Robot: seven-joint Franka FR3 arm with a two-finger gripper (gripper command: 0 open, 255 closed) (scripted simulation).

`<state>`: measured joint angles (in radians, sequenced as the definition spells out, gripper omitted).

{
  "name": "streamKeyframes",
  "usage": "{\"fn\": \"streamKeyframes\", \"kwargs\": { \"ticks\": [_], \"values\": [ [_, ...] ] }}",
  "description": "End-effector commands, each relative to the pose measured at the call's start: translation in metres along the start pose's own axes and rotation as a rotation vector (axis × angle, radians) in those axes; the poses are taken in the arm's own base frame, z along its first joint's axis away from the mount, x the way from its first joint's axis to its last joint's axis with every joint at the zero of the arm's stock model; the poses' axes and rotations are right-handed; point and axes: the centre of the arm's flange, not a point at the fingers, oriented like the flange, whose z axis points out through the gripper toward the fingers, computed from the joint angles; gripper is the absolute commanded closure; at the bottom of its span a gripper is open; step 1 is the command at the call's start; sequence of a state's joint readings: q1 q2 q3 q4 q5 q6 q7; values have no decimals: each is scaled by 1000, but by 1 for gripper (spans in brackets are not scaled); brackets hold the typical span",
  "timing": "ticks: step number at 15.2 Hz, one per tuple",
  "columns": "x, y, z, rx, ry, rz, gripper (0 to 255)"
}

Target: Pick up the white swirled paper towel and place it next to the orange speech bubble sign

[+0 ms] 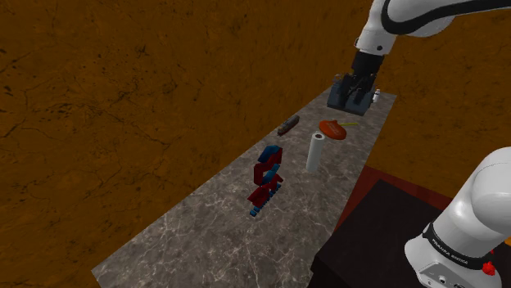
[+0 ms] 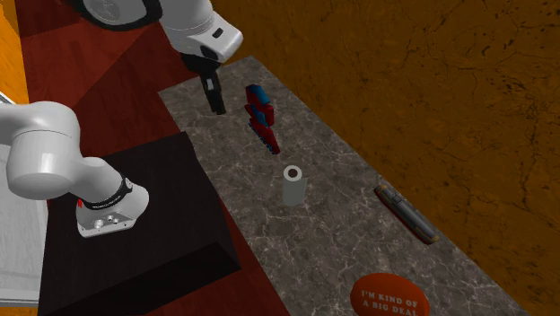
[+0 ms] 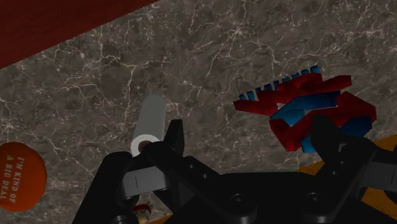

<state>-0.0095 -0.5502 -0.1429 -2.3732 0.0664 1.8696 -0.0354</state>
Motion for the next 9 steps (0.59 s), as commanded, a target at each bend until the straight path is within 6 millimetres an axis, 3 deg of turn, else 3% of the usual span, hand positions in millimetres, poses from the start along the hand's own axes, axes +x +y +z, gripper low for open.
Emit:
{"fn": "streamKeyframes", "kwargs": {
  "ticks": [1, 9],
  "values": [
    [14, 12, 19, -7, -6, -2, 0],
    [76, 55, 93, -34, -33, -6, 0]
  ]
}}
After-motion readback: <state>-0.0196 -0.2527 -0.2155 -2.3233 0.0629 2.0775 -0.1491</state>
